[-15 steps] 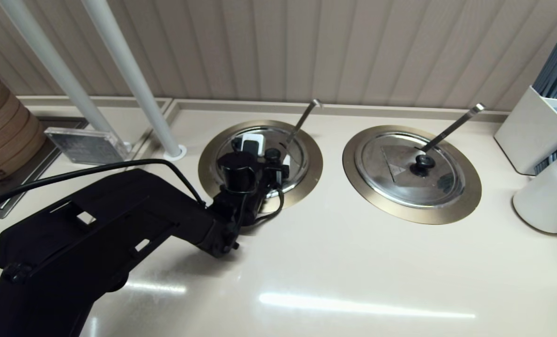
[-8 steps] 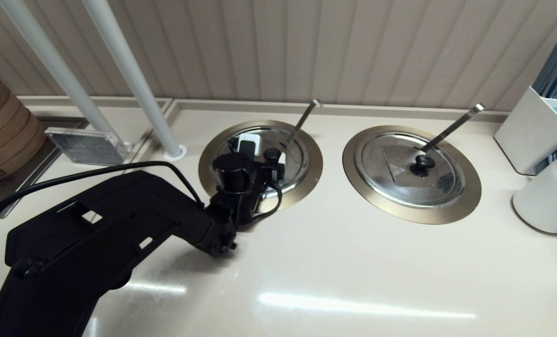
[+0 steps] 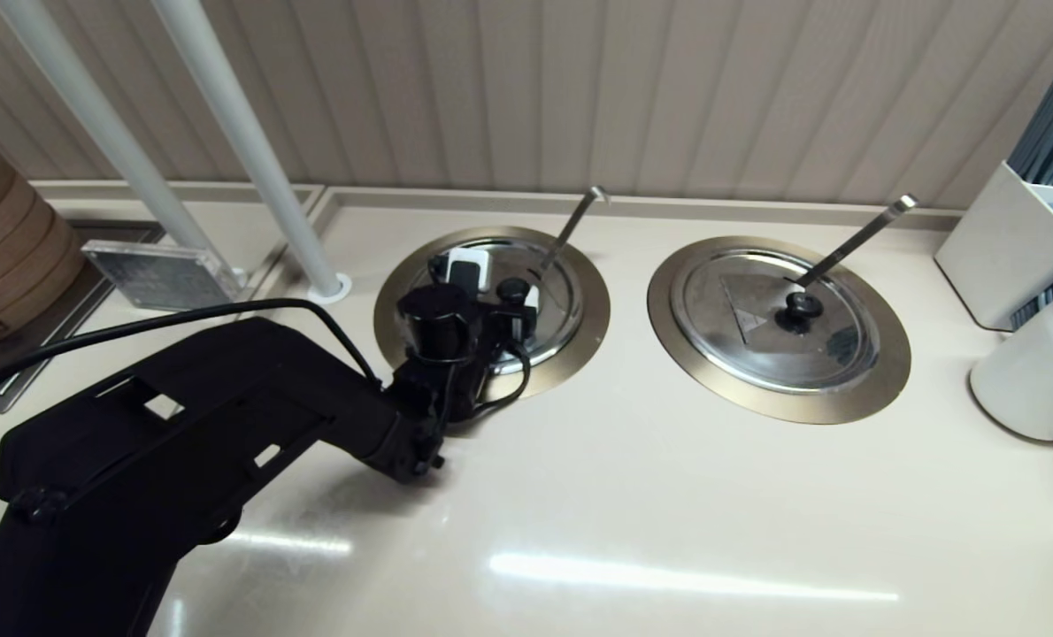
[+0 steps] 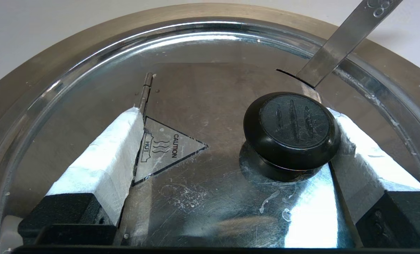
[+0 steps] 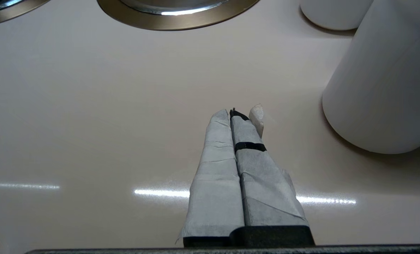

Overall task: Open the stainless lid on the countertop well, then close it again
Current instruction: Open the lid

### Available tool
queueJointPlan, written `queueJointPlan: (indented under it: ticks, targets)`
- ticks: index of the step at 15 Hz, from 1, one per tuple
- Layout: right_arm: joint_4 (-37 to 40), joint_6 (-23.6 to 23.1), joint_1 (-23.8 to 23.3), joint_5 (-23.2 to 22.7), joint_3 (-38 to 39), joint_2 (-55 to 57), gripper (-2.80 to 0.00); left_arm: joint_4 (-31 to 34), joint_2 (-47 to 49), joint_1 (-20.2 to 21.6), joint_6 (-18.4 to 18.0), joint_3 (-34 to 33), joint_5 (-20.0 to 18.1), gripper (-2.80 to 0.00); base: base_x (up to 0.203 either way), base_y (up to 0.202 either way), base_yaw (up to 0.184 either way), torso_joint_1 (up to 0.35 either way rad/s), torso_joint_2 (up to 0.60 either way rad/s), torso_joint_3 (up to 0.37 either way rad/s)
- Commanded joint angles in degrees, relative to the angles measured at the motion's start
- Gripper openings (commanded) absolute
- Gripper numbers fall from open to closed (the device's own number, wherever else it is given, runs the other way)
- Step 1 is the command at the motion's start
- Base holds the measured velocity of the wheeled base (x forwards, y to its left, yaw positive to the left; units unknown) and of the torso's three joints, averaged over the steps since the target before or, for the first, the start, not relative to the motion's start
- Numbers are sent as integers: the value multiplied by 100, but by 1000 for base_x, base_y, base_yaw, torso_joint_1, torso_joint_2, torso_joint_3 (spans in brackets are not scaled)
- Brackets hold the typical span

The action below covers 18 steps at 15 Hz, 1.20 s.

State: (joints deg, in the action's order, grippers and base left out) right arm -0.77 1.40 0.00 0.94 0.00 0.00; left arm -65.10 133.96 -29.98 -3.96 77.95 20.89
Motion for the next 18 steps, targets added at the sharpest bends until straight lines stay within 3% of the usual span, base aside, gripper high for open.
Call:
queueJointPlan:
  ticks: [1, 10, 18]
  targets:
    - [-2, 0, 0, 3, 26, 0, -280, -73, -185, -8, 17, -28, 12, 0, 0, 0, 0, 0, 0, 0]
    - [-2, 0, 0, 3, 26, 0, -280, -73, -444, 20, 62, -52, 20, 0, 0, 0, 0, 0, 0, 0]
    - [-2, 0, 0, 3, 26, 0, -280, -40, -779, 382, 53, -130, -41, 0, 0, 0, 0, 0, 0, 0]
